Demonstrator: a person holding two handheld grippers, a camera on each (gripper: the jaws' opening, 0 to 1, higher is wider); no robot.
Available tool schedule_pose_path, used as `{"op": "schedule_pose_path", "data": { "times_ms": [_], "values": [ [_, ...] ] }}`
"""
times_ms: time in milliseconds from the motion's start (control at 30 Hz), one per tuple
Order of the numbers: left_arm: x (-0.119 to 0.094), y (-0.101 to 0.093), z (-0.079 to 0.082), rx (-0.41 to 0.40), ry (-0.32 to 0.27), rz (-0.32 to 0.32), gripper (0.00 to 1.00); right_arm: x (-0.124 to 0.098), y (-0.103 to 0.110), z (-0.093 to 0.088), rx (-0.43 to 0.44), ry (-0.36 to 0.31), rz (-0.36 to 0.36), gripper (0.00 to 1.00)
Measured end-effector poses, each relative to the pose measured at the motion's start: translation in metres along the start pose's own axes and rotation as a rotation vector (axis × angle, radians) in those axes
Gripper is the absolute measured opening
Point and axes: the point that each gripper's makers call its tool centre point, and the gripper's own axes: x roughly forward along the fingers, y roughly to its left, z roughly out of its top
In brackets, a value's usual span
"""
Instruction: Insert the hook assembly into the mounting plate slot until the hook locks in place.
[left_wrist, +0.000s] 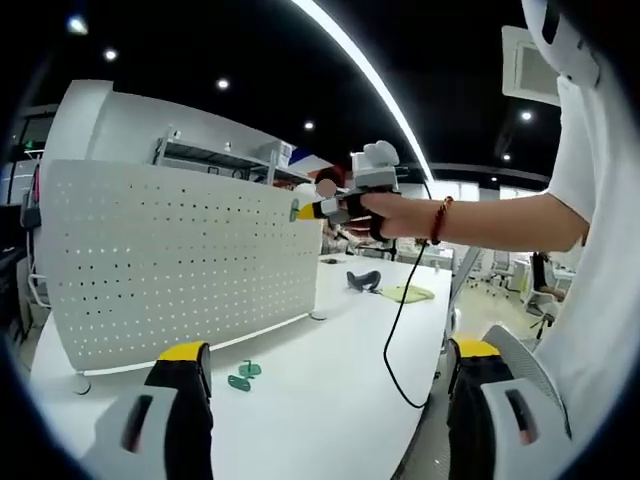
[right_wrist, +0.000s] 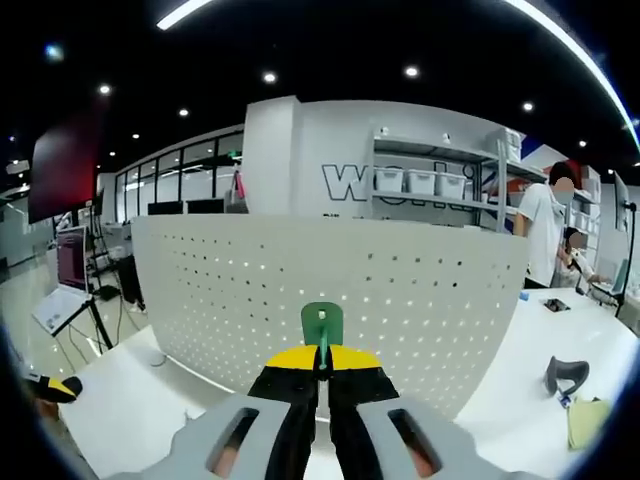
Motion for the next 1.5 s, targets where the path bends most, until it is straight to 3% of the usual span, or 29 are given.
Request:
{"op": "schedule_pose_path", "data": {
  "times_ms": [967,1500],
  "values": [
    [0.0,0.019,-0.003,-0.035,0.007,-0.002,1.0,0.055,-0.032,0.027,0.028,-0.012,-0.056,0.01],
    [-0.002,0.016,-0.008,-0.057,0.012,-0.021,1.0,0.076,-0.04,0.027,0.09,0.002,-0.061,0.01]
  ]
}}
